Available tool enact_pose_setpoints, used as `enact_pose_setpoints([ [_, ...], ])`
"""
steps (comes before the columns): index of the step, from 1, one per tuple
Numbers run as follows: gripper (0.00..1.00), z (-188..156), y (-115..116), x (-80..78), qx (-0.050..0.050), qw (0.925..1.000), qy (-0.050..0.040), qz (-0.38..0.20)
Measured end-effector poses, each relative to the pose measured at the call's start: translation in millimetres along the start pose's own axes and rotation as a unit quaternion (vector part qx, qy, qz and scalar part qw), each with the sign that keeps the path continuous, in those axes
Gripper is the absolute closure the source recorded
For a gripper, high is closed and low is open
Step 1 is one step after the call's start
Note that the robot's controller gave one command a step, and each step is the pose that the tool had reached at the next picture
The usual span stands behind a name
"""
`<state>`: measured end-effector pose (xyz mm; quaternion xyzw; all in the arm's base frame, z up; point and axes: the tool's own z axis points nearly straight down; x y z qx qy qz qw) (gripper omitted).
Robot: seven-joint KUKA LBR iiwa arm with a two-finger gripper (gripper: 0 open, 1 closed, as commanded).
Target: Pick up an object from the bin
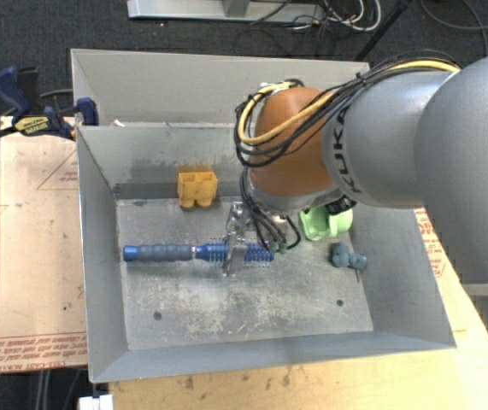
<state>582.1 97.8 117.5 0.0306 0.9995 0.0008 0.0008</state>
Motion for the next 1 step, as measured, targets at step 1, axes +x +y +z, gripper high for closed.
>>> enact_pose_setpoints([
  [1, 1.0, -27.4, 0.4, -0.6, 0.0, 1.0, -0.0007, 0.0],
])
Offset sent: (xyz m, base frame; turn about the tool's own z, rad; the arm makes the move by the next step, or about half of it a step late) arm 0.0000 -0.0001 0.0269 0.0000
